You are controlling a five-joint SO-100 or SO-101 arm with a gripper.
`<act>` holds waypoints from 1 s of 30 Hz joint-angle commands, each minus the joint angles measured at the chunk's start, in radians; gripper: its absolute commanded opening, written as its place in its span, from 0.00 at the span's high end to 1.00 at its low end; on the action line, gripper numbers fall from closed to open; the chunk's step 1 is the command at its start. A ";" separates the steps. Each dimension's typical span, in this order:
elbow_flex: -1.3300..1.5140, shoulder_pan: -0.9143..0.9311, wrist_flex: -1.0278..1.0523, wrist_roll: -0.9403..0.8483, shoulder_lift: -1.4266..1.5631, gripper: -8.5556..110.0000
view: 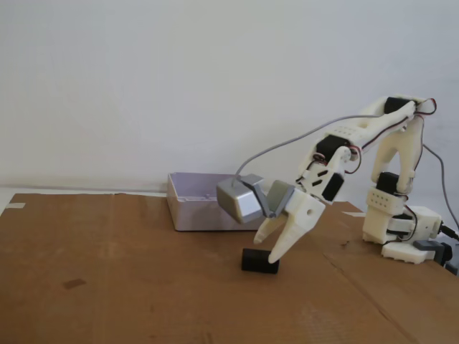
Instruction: Grasp a block and put it in the box.
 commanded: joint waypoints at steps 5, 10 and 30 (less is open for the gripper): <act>-0.069 0.006 -0.086 0.009 -0.012 0.59; -0.067 0.006 -0.109 0.009 -0.048 0.59; -0.067 0.014 -0.170 0.003 -0.123 0.59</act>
